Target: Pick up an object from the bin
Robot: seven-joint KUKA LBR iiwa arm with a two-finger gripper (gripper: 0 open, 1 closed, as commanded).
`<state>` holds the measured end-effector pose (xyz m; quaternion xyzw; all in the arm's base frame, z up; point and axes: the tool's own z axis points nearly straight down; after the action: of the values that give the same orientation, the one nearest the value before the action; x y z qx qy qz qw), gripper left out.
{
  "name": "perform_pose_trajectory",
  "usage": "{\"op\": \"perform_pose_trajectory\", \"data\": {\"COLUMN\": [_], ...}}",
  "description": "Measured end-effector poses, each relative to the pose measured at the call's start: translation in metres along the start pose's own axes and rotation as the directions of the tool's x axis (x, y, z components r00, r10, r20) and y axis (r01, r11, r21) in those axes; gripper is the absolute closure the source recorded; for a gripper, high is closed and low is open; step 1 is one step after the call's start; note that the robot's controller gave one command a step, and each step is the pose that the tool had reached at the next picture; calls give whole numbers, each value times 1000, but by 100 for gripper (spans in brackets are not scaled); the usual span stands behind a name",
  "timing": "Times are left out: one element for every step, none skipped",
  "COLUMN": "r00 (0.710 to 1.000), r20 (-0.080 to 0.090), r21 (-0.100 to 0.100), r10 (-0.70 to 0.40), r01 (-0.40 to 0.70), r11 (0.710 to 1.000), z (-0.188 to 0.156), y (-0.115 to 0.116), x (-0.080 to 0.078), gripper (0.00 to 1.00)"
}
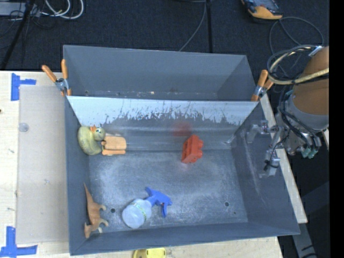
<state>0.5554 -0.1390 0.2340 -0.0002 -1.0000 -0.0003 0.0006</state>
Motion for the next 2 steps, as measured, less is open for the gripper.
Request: {"op": "perform_pose_trajectory", "data": {"r00": [999,998], "r20": [1,-9], "r21": [1,-3], "r10": [-44,-59], "r01": [44,59], "r11": [999,998], "z": [46,88], "y": [42,80], "x": [46,86], "gripper": [0,0]}}
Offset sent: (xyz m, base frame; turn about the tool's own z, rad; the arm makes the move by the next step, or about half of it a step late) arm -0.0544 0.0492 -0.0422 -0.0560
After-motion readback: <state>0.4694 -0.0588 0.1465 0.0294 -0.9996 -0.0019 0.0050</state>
